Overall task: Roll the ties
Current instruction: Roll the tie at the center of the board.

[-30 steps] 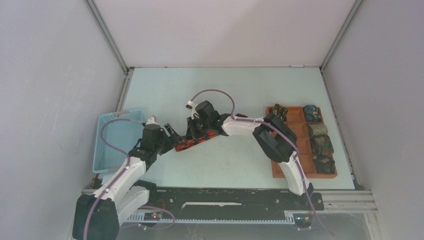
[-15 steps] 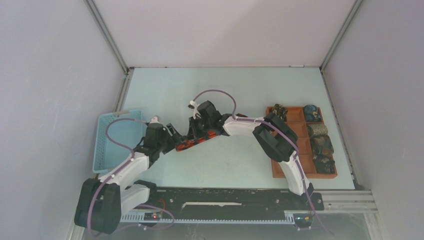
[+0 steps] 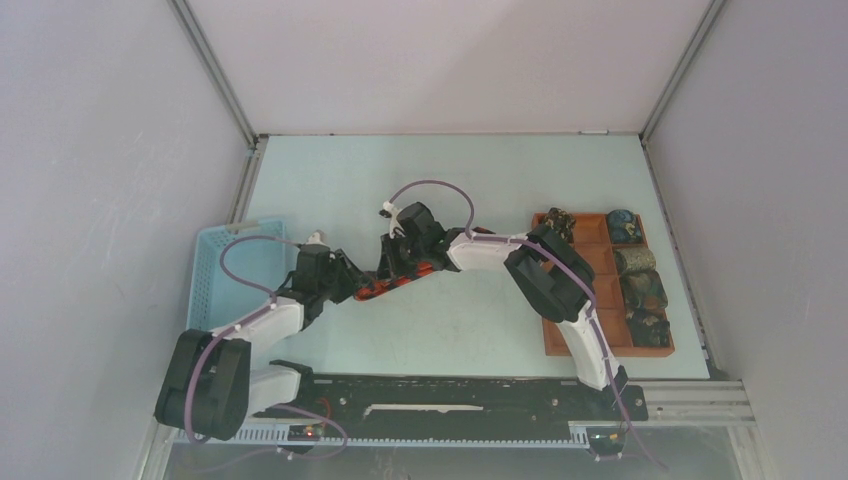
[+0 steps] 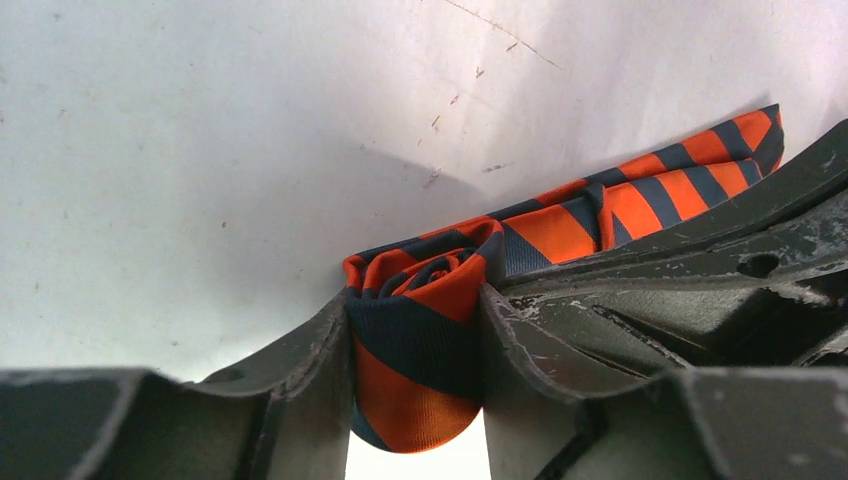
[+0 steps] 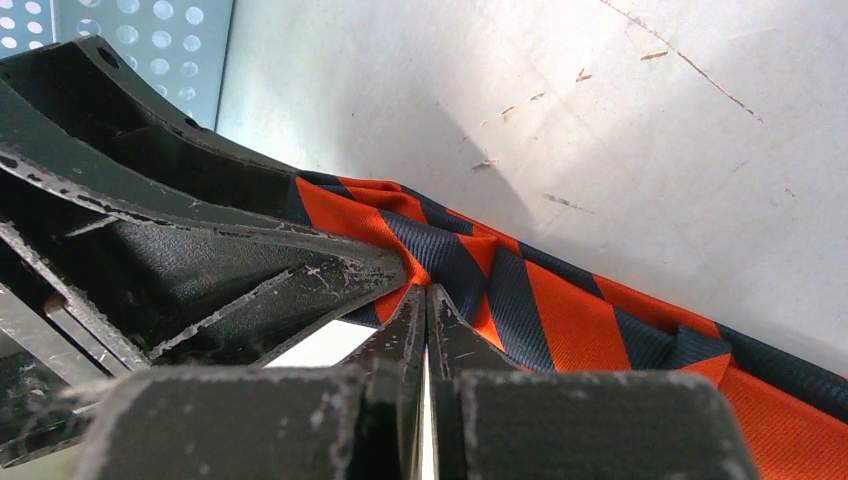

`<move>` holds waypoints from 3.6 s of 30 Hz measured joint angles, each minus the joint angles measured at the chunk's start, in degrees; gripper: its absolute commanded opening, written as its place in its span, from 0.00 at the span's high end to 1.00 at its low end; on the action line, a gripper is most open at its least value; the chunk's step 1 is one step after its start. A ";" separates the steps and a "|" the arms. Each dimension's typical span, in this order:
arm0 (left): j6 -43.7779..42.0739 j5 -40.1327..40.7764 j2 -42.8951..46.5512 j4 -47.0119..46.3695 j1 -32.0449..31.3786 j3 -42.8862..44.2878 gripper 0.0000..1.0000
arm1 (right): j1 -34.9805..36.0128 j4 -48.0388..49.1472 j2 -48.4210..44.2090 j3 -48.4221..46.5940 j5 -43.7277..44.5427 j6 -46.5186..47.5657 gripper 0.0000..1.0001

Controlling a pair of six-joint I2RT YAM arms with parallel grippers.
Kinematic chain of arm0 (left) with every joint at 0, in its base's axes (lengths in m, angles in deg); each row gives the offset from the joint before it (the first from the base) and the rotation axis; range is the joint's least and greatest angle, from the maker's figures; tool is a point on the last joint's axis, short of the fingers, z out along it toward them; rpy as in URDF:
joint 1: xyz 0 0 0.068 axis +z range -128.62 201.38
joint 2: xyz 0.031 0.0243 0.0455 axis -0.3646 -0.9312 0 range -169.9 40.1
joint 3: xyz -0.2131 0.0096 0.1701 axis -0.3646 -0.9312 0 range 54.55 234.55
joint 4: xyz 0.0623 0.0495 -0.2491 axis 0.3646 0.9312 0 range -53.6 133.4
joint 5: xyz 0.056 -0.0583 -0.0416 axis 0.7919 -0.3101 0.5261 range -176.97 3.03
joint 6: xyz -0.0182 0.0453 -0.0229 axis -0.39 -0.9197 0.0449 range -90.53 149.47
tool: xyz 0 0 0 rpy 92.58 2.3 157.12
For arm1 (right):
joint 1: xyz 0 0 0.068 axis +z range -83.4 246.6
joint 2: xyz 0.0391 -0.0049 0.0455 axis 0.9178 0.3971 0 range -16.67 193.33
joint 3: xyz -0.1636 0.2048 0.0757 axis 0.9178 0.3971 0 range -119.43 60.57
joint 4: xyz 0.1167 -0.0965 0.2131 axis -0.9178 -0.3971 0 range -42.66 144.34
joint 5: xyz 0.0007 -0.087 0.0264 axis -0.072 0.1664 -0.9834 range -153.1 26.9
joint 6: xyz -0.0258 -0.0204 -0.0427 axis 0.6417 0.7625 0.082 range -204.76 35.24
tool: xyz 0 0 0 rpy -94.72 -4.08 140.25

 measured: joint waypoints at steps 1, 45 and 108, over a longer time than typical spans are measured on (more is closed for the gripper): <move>-0.04 -0.17 -0.22 -0.31 0.07 0.00 0.61 | 0.00 0.00 0.00 0.02 -0.02 -0.02 1.00; -12.94 24.48 -10.14 43.30 -13.18 26.14 0.79 | -7.63 -2.10 -9.03 7.21 1.97 -0.11 1.00; -8.11 40.13 -36.52 65.18 -30.62 52.87 0.20 | -17.70 -2.23 -25.66 17.59 2.58 -2.62 1.00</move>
